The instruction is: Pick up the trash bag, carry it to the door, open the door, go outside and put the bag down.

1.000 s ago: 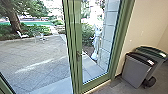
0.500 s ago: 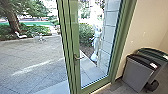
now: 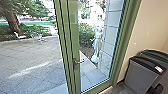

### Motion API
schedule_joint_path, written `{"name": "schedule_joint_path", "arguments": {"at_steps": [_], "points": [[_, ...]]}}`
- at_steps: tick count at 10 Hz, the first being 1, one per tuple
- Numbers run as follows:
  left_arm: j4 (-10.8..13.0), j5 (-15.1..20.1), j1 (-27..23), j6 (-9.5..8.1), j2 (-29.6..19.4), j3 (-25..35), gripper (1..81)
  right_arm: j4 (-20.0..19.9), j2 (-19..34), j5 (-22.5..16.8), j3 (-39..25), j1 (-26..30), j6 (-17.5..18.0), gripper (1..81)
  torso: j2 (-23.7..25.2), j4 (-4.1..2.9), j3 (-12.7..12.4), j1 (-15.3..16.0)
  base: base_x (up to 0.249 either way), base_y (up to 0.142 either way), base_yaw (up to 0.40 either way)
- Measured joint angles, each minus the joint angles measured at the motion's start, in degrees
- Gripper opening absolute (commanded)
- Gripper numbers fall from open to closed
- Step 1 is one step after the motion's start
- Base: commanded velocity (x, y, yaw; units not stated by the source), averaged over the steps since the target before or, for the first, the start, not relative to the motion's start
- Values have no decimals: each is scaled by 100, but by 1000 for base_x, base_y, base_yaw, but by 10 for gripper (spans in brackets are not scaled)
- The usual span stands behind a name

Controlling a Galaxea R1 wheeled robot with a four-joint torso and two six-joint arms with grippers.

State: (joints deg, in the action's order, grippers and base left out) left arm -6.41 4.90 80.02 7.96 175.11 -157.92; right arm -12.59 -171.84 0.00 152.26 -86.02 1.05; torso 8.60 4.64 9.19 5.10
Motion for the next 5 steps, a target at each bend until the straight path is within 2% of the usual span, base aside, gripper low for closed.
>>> {"name": "schedule_joint_path", "arguments": {"at_steps": [5], "points": [[0, 5, 18, 20, 12, 11, 10, 6, 21, 0, 9, -4, 0, 811, 0, 0, 0, -2, 192, -97, 0]]}}
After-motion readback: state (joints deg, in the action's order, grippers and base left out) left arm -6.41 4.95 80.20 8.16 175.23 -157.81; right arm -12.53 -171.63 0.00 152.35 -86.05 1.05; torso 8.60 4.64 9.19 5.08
